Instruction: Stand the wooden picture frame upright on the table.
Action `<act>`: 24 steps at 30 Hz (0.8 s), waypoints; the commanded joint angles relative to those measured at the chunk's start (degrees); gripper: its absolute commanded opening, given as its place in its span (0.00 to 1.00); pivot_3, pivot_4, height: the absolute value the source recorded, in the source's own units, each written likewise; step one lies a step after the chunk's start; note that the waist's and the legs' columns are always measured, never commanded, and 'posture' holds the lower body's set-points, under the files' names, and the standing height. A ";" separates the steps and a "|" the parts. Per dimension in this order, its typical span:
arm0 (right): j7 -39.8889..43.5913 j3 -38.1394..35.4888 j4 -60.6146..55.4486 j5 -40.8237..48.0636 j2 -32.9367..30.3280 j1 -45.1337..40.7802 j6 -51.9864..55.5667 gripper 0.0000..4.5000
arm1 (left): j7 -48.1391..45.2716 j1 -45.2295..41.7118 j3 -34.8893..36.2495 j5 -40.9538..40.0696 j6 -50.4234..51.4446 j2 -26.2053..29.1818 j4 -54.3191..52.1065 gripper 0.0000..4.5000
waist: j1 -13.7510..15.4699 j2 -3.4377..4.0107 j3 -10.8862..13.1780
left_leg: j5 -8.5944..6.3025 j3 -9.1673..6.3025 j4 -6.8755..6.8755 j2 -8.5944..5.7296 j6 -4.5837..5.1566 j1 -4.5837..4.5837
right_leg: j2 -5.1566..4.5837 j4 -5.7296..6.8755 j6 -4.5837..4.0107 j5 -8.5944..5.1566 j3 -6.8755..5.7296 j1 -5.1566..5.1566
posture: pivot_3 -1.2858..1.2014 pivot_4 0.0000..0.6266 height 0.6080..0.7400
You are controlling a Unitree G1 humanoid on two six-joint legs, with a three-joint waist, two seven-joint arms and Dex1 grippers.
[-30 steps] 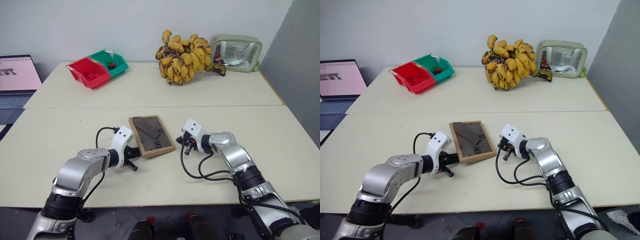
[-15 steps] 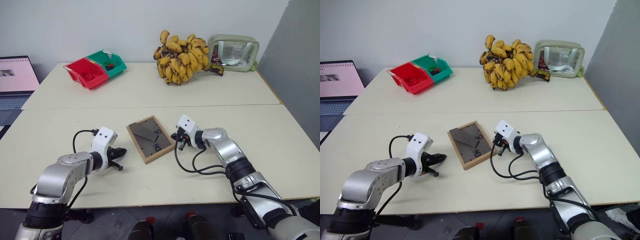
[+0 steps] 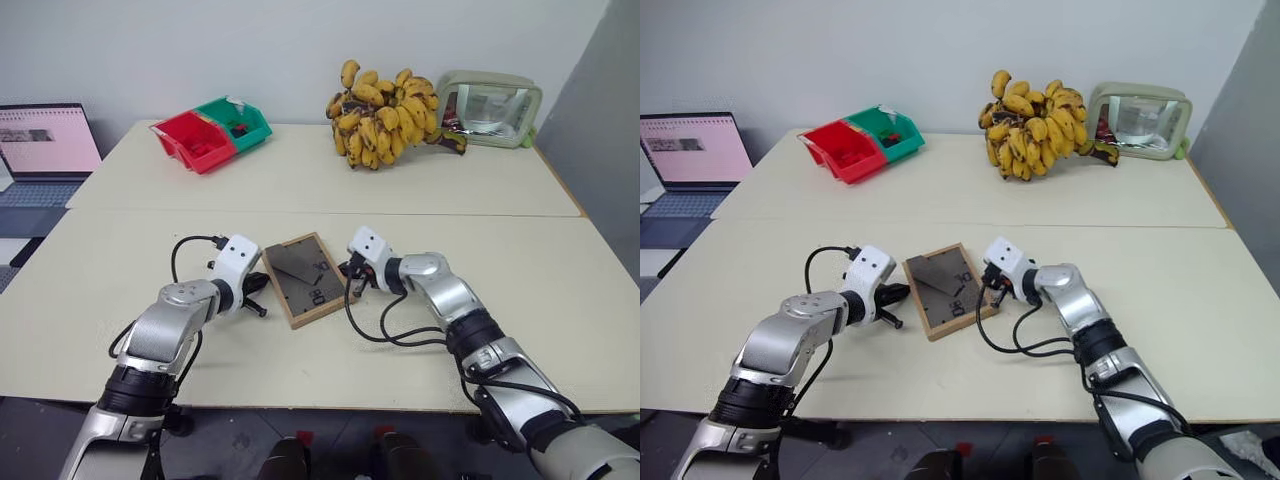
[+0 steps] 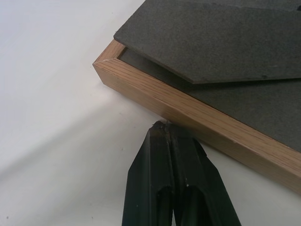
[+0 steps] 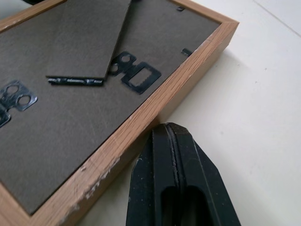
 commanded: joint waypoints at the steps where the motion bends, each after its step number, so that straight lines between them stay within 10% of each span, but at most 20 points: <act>1: 5.36 1.30 -13.19 2.97 -2.85 4.60 5.78 0.00 | -3.95 -1.29 -4.69 0.09 0.15 -1.73 0.66 0.01 | 0.40 0.00 0.00 | 0.00 0.00 0.00 -0.01 0.00 -0.01 | -0.02 -0.01 0.01 -0.01 -0.01 0.00 | 0.52 0.24 1.00; 24: 6.82 -2.68 -36.64 7.36 -20.06 15.57 22.51 0.00 | -17.43 -7.28 -16.62 3.55 0.61 -7.51 -1.80 0.01 | 0.57 0.01 -0.01 | -0.01 -0.10 0.02 -0.13 0.02 -0.04 | -0.16 -0.42 0.16 -0.02 -0.14 0.27 | 0.52 0.24 1.00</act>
